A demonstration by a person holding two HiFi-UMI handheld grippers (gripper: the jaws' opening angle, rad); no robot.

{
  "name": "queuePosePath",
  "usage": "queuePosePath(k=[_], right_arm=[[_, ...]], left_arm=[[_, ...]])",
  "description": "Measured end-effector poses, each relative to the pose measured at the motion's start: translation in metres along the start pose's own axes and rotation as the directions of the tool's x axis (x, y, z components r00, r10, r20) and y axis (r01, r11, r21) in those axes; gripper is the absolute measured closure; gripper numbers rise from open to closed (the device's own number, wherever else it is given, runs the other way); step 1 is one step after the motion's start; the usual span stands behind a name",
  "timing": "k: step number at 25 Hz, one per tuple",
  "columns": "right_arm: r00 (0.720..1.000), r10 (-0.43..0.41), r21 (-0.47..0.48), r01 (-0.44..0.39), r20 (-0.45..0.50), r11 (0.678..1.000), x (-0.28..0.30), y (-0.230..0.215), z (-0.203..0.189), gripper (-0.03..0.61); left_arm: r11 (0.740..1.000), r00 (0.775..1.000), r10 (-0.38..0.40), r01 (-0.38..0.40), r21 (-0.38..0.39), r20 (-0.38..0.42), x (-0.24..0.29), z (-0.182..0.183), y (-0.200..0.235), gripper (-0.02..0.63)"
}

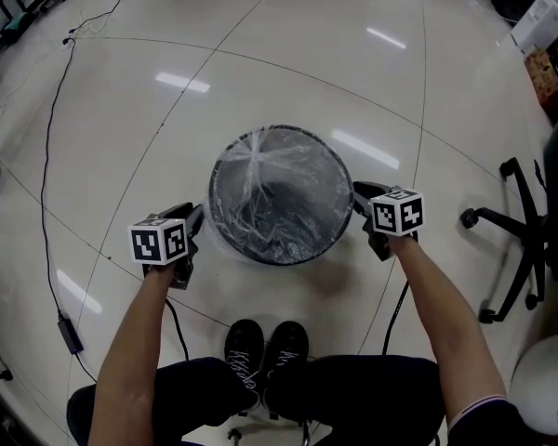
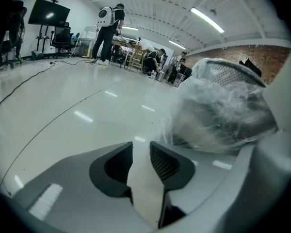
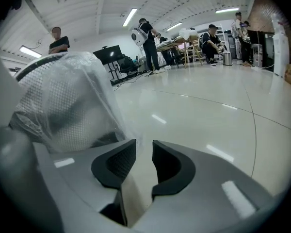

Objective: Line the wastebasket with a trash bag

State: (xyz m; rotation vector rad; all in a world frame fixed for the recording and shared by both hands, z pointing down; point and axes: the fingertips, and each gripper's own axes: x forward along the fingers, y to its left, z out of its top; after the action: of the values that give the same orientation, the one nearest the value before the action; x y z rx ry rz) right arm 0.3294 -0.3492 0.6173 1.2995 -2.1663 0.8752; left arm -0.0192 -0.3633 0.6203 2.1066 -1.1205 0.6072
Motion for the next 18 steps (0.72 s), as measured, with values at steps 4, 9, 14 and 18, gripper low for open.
queuePosePath(k=[4,9,14,18], right_arm=[[1.0,-0.025,-0.008,0.025,0.005,1.0,-0.024,0.004,-0.002,0.472],[0.999,-0.033,-0.009,0.033,0.021,0.999,-0.053,0.014,-0.011,0.477],[0.997,-0.049,-0.047,0.052,0.067,0.998,-0.084,0.035,0.004,0.494],[0.993,-0.054,-0.069,0.062,0.108,0.996,-0.109,0.055,0.017,0.505]], left_arm=[[1.0,1.0,0.01,-0.01,0.012,-0.001,-0.022,-0.006,-0.005,0.5],[1.0,1.0,0.014,-0.014,0.02,0.003,-0.039,-0.019,-0.019,0.5],[0.999,1.0,0.006,-0.007,0.034,0.03,-0.063,-0.014,-0.034,0.5],[0.998,0.999,0.0,-0.003,0.057,0.045,-0.086,-0.014,-0.046,0.49]])
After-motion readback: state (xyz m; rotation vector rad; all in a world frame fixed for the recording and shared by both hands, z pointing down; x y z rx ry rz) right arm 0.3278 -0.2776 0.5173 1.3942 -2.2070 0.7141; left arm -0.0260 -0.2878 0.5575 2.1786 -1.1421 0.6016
